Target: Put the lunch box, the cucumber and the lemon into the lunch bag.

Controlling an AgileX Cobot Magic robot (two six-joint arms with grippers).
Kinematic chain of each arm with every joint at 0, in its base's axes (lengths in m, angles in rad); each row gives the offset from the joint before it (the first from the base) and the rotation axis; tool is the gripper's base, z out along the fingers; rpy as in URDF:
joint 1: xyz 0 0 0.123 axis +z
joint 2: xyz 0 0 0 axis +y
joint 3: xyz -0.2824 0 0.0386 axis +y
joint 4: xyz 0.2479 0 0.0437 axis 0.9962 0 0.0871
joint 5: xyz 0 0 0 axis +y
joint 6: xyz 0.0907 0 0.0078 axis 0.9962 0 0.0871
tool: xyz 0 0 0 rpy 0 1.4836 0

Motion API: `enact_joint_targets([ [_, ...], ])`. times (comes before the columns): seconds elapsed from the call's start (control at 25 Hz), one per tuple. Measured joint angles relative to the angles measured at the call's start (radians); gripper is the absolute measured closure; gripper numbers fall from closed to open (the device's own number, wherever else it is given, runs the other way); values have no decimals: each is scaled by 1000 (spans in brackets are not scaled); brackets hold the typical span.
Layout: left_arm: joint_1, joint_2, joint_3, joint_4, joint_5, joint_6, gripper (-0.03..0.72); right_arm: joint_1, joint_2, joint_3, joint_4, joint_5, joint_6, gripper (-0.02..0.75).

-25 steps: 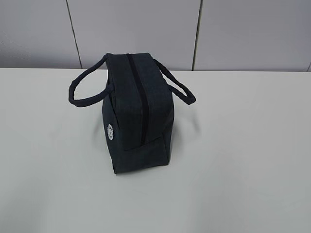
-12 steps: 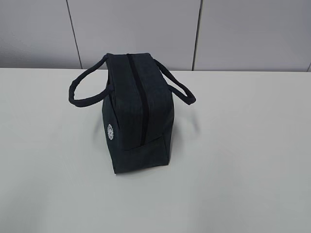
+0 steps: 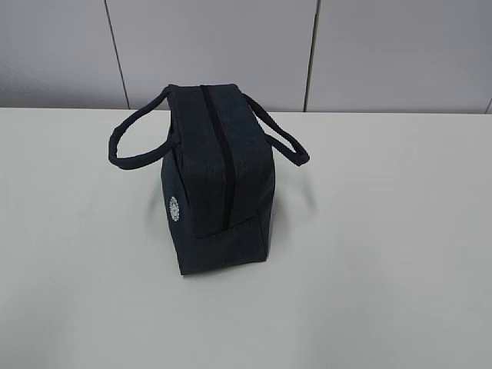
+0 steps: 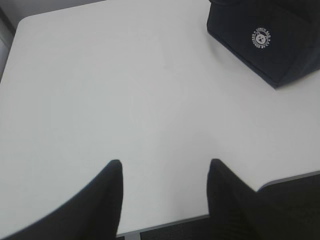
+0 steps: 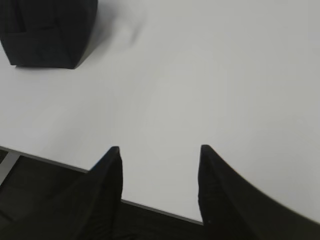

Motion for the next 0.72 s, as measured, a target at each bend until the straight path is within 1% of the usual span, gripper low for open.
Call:
enact_joint_targets([
  [0.16,7,0,0,0,0,0,314,-99,0,0,0,0,0,370],
  [0.48,9,0,0,2,0,0,314,-176,0,0,-1,0,0,370],
  [0.72,7,0,0,2,0,0,314,-183,0,0,-1,-2,0,371],
])
